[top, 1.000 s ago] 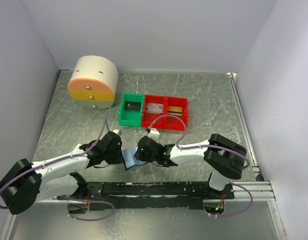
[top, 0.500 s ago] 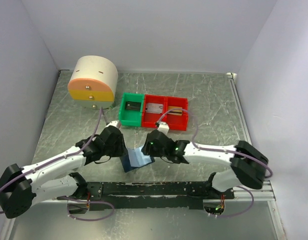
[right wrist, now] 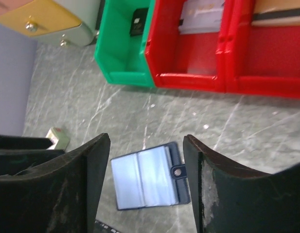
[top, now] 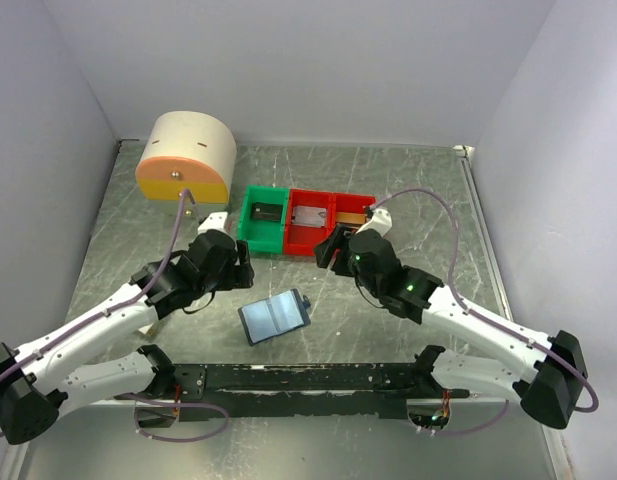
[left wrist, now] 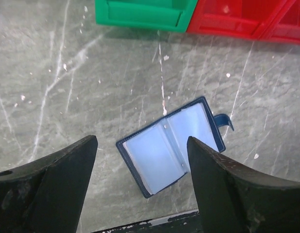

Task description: Take the credit cards out of the card holder

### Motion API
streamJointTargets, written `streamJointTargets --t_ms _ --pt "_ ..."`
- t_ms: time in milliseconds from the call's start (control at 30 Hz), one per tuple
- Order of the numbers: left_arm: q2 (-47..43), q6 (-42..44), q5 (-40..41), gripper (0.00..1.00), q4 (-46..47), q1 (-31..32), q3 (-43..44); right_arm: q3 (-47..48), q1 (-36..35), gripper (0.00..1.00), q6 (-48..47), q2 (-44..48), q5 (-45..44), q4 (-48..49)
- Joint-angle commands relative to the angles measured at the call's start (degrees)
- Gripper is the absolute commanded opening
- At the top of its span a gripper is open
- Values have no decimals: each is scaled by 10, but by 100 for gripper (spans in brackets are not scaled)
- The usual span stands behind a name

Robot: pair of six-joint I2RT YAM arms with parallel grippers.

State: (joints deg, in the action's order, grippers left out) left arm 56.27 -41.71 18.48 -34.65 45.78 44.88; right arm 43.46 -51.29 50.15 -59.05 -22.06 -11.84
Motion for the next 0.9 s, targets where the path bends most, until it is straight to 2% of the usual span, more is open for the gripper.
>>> streamJointTargets --t_ms 0,133,300,433,533,667,867 --pt "-7 54 50 88 -35 -13 47 4 36 65 -56 17 -16 -15" --pt "-27 88 65 94 -47 -68 64 -11 59 72 -90 33 -29 1" --pt "-87 132 65 96 -40 -165 70 -42 96 79 -170 78 -43 29" --pt "-132 137 114 96 -61 -168 87 -12 105 89 -262 115 -37 6" --pt "-156 129 149 100 -86 -168 105 37 105 99 -291 128 -55 -55" --pt "-167 142 177 100 -114 -168 150 103 105 100 -320 120 -70 -105" --pt "-139 145 202 100 -149 -168 238 200 104 100 -325 89 -100 -146"
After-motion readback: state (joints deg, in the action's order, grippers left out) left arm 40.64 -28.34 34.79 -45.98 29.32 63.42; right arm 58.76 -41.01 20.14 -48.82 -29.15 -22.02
